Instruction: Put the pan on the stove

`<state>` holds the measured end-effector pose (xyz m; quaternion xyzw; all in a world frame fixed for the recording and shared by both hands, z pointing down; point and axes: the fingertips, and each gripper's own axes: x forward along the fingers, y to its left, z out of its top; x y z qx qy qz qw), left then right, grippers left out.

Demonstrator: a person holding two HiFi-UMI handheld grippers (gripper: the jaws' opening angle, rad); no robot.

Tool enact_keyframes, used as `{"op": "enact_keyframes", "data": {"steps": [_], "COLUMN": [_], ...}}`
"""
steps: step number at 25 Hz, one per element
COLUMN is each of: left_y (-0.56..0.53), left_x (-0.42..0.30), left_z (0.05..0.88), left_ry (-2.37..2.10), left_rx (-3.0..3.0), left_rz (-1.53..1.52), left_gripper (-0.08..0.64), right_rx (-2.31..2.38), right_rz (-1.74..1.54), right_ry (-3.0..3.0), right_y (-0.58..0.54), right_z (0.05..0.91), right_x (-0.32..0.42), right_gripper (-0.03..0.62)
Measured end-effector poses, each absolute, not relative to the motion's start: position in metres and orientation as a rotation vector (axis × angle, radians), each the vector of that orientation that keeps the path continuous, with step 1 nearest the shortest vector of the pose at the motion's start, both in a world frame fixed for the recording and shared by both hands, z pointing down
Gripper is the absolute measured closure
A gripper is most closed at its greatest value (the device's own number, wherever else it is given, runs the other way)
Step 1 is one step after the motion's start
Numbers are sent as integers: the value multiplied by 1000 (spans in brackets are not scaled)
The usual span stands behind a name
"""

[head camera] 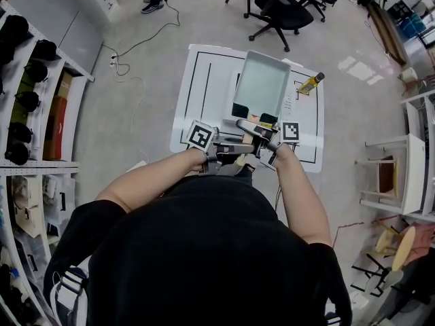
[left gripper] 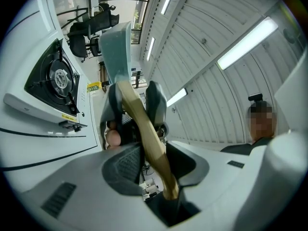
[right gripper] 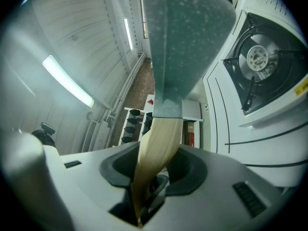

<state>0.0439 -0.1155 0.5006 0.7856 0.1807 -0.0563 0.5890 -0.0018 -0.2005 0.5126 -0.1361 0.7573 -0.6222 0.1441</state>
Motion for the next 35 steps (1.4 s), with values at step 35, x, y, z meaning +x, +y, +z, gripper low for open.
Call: {"op": "enact_keyframes", "data": {"steps": [35], "left_y": [-169], "left_x": [115], "left_z": [515], "left_ry": [230], "left_rx": [1828], "left_rz": [-215], "left_gripper": [411], "right_rx": [-170], "right_rz": [-1886], "right_ry": [2211], "right_y": [-245], "right_z": [526], "right_x": [58], "right_gripper": [454]}}
